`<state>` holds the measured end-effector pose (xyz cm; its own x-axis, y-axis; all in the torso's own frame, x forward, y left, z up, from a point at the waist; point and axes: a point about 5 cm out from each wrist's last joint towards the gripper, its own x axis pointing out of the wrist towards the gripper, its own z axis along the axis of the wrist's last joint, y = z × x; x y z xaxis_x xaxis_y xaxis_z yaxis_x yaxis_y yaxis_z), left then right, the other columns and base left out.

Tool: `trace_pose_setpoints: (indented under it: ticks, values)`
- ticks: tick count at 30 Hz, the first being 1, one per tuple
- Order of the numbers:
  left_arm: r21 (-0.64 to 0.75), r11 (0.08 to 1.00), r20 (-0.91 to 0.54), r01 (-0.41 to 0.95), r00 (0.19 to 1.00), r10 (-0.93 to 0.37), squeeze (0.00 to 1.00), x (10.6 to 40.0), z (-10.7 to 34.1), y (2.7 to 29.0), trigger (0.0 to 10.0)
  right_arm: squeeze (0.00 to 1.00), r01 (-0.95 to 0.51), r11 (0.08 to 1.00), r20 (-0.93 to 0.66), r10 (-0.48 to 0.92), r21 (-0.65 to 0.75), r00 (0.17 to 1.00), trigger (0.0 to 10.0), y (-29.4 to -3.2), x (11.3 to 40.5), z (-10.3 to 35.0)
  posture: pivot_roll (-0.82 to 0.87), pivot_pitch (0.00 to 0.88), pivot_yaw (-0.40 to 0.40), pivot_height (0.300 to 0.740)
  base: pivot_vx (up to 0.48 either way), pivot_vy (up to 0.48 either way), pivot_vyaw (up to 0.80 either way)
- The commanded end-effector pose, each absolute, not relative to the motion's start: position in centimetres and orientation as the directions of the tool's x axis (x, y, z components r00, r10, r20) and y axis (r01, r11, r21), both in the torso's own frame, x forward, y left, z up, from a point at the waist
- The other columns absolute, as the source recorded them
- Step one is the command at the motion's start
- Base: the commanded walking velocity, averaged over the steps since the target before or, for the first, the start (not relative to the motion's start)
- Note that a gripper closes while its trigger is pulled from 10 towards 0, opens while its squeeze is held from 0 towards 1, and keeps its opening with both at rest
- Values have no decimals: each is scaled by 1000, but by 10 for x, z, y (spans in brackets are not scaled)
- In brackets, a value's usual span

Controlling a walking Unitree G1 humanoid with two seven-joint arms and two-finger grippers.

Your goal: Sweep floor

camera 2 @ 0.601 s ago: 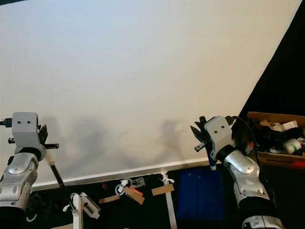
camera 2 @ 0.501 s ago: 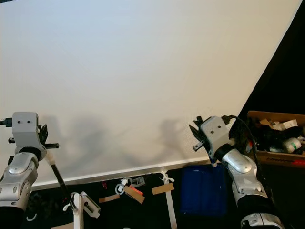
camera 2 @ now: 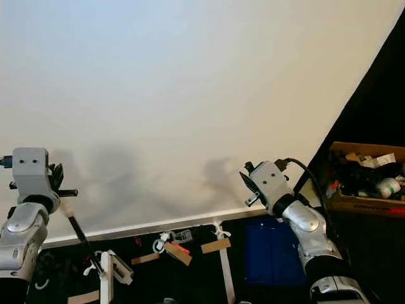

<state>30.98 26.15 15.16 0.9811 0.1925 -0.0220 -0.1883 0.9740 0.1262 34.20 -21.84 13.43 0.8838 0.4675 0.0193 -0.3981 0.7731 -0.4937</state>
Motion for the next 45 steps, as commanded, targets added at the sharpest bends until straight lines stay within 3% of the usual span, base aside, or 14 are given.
trace_pose_setpoints:
  ticks: [1,14,21,31,36,41,45]
  values:
    - [169,960,-6,-224,974,228,0,303,158,277,10000,0,-386,777,75,482,-497,873,10000,-207,343,135,158,260,155,740,0,0,0]
    - [169,962,-5,-217,975,221,0,300,158,274,10000,0,-390,838,194,485,-382,853,10000,-186,347,140,166,249,154,740,0,0,0]
    - [170,963,-13,-210,976,216,0,300,157,272,10000,0,-464,786,138,556,-409,819,10000,-168,341,126,170,248,156,740,0,0,0]
    - [172,962,-17,-212,976,218,0,298,156,273,10000,0,-480,772,136,575,-416,807,10000,-169,341,127,172,251,158,740,0,0,0]
    - [169,964,-23,-207,977,214,0,297,154,272,10000,0,-520,713,84,622,-470,778,10000,-169,339,125,170,267,156,740,0,0,0]
    - [117,966,-28,-232,971,236,0,299,149,274,10000,0,-577,636,-6,670,-512,743,10000,-158,334,111,173,274,154,740,0,0,0]
    - [74,971,-22,-229,973,231,0,305,146,273,10000,0,-584,639,-23,665,-501,746,10000,-150,331,102,176,281,148,740,0,0,0]
